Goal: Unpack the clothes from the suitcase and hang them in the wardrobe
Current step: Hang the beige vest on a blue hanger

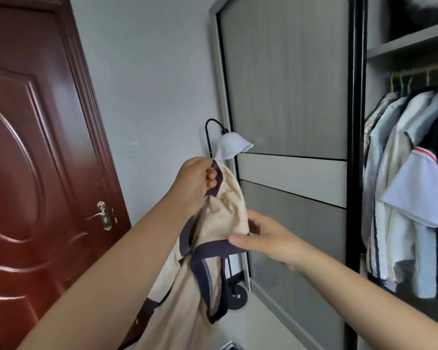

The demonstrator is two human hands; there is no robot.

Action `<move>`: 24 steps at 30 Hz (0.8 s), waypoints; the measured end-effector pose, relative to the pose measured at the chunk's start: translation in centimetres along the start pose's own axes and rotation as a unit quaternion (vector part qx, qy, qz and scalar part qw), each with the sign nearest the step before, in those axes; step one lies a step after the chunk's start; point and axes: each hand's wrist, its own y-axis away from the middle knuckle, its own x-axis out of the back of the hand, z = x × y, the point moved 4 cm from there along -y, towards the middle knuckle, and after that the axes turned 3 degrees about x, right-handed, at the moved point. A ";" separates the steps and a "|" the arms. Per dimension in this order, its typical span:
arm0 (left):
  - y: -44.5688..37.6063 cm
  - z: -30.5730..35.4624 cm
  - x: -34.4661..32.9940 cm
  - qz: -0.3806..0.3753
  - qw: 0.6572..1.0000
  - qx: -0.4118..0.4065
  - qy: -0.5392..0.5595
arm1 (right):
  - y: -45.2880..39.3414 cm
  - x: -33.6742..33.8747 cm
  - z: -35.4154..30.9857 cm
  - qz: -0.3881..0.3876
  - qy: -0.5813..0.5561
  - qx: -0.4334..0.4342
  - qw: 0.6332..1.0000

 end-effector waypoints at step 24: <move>4.5 -4.0 5.4 -0.207 0.908 0.107 -0.348 | -5.8 3.0 -8.9 0.235 -0.262 0.010 0.936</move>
